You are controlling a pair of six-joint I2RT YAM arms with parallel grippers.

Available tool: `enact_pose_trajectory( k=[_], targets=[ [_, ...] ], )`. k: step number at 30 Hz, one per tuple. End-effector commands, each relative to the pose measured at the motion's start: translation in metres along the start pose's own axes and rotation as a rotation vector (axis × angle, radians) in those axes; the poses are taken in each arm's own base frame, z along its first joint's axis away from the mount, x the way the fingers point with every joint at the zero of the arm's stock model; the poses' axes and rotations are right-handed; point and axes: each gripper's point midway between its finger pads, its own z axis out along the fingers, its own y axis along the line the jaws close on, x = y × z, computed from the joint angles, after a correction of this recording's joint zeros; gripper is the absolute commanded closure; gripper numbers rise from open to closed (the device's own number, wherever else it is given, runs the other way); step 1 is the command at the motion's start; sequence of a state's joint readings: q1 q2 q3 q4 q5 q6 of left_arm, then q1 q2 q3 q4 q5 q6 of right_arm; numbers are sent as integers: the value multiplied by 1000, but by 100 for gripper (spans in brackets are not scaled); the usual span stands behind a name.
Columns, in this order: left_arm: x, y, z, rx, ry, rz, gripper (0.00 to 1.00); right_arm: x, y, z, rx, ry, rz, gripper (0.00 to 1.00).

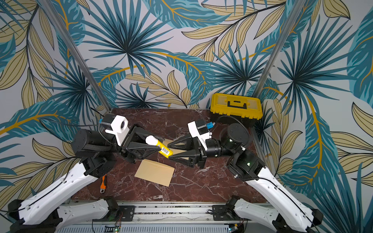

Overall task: Seal the envelope with a glue stick
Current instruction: Unscrew the glue stick.

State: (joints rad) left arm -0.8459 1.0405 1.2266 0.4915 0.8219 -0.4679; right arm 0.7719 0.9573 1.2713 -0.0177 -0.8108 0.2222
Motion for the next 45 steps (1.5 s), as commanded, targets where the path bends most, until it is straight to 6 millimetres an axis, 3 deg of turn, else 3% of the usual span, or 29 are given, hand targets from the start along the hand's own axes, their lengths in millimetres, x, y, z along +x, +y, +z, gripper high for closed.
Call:
enact_pose_trajectory(
  k=[1, 6, 11, 15, 22, 26, 36, 40, 45],
  targets=[
    [-24, 18, -11, -166, -143, 50, 91, -20, -29, -10, 189, -157, -70, 49],
    [-33, 57, -34, -366, -349, -46, 92, -36, -52, -21, 332, -309, -196, 47],
    [-41, 75, -47, -432, -492, -140, 94, -44, -54, -9, 308, -368, -392, 42],
    [-50, 79, -53, -449, -559, -165, 95, -46, -50, -2, 272, -387, -502, 38],
    [-64, 77, -58, -452, -608, -216, 95, -45, -47, 5, 260, -345, -625, 47],
    [-62, 82, -59, -469, -610, -249, 96, -44, -43, 16, 212, -329, -664, 47],
    [-54, 89, -58, -449, -624, -298, 96, -52, -58, 29, 284, -317, -672, 49],
    [-52, 91, -58, -452, -623, -301, 97, -54, -59, 31, 286, -315, -673, 52],
    [-50, 93, -59, -455, -626, -304, 97, -54, -61, 33, 292, -304, -665, 64]
  ],
)
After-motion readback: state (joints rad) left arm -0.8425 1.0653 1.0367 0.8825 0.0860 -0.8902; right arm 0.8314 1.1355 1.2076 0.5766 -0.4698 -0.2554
